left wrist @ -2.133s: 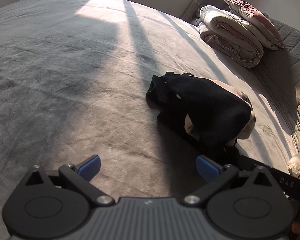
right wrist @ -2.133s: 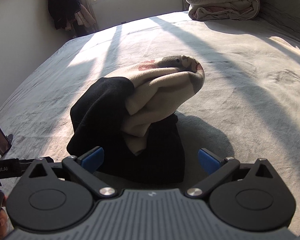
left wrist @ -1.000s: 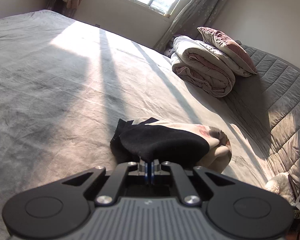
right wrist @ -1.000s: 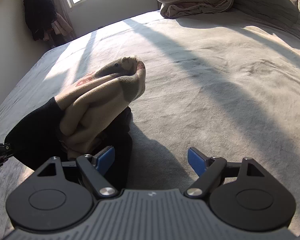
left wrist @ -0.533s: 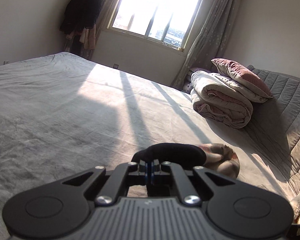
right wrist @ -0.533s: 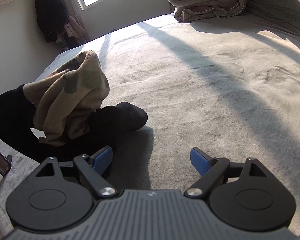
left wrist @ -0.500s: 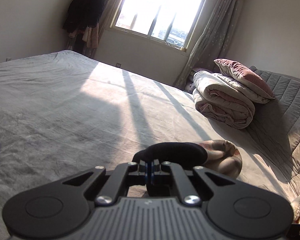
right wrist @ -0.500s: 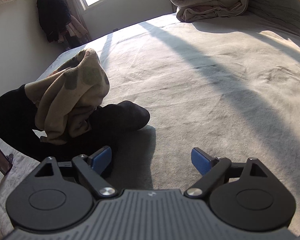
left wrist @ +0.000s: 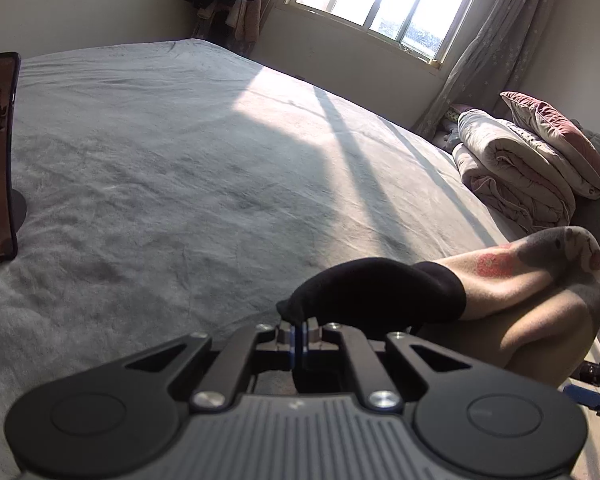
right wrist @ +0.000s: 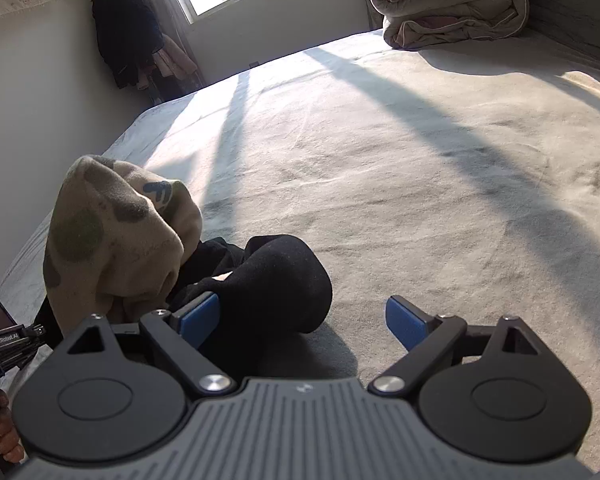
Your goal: Fold clothes
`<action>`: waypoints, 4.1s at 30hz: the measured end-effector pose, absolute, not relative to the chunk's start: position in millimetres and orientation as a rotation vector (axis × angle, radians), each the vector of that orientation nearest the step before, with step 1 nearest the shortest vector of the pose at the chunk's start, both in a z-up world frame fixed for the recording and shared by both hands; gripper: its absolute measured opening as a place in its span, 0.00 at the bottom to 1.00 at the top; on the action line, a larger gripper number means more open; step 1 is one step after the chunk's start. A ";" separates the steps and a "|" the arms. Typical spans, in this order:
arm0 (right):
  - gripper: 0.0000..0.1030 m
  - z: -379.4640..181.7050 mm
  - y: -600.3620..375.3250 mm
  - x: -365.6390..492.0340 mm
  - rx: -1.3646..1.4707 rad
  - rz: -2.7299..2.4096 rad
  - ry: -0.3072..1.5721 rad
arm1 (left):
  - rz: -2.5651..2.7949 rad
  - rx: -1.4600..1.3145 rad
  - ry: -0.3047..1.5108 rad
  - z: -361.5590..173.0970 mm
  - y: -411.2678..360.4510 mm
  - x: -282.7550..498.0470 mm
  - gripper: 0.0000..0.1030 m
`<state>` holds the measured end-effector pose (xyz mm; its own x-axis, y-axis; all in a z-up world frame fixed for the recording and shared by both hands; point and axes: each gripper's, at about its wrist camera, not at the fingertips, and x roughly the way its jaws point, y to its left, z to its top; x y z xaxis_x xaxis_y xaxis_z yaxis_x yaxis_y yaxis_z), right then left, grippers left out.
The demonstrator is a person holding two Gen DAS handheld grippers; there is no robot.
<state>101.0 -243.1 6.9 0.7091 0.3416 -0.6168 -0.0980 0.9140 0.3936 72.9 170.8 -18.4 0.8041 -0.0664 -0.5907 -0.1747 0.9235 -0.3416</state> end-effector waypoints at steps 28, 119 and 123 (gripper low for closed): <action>0.11 43.6 -342.6 21.5 0.472 -0.009 0.662 | 0.011 -0.386 0.714 -9.4 190.0 52.9 0.03; 0.46 -37.3 -274.7 29.8 0.235 0.432 0.786 | -0.330 -0.188 0.816 -55.4 82.9 62.7 0.18; 0.26 -29.4 -278.9 32.9 0.263 0.419 0.772 | -0.327 -0.131 0.819 -49.2 86.2 38.4 0.17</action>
